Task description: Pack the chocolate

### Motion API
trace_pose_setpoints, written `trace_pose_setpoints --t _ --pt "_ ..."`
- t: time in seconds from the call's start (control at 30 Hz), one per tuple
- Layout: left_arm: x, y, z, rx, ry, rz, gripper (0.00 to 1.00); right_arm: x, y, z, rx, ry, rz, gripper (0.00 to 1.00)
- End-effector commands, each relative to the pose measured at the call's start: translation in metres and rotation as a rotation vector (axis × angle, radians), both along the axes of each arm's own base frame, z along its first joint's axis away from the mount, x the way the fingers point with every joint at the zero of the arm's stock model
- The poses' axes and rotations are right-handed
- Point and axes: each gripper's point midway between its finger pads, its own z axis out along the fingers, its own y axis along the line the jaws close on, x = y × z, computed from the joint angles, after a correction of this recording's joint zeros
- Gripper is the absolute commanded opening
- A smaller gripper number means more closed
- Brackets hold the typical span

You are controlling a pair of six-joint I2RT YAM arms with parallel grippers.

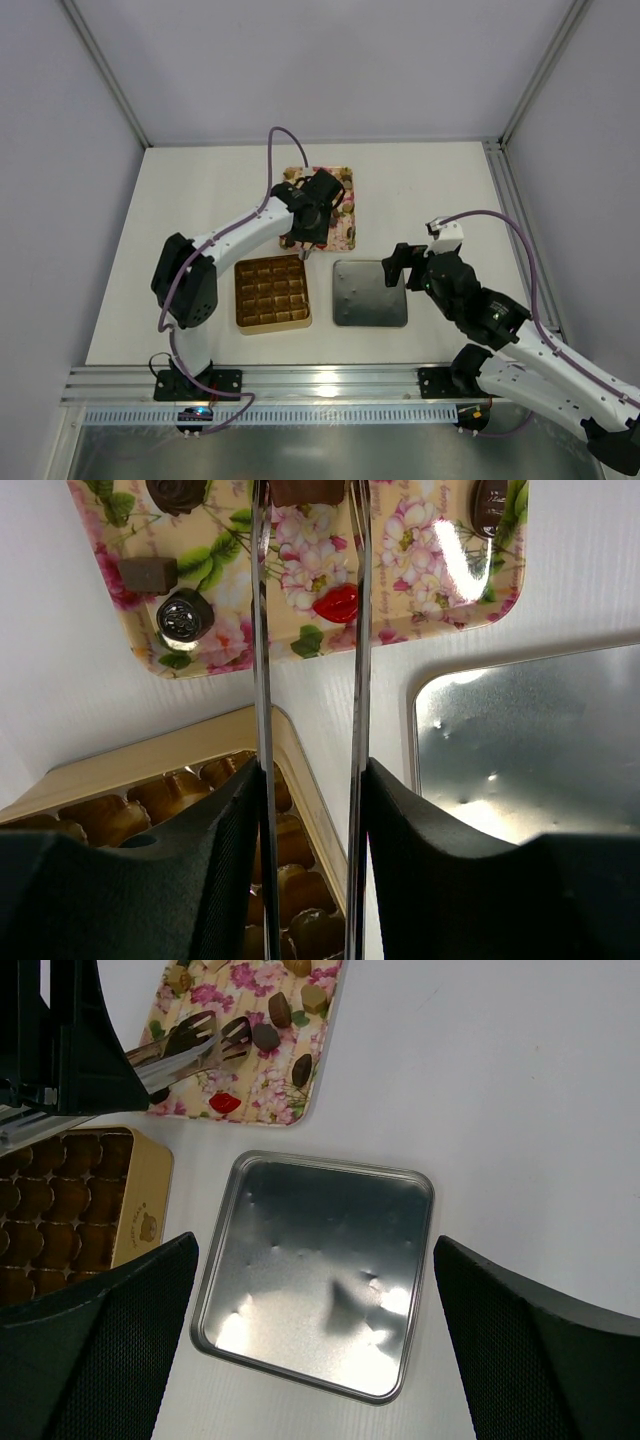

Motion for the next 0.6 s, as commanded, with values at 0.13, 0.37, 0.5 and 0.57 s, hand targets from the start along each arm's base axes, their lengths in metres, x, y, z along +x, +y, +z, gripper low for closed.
trace_pose_setpoints --t 0.13,0.37,0.5,0.57 --pt "0.011 -0.009 0.021 -0.041 -0.064 0.010 0.40 0.003 -0.001 -0.001 -0.015 -0.008 -0.014 1.00" --pt "0.014 -0.007 0.046 -0.056 -0.102 0.007 0.34 0.004 -0.001 0.001 -0.017 -0.010 -0.014 1.00" --pt "0.012 -0.007 0.064 -0.078 -0.125 0.004 0.33 0.004 0.000 0.002 -0.017 -0.011 -0.014 1.00" --pt "0.010 -0.007 0.069 -0.086 -0.126 -0.001 0.33 0.005 0.000 0.002 -0.016 -0.012 -0.014 1.00"
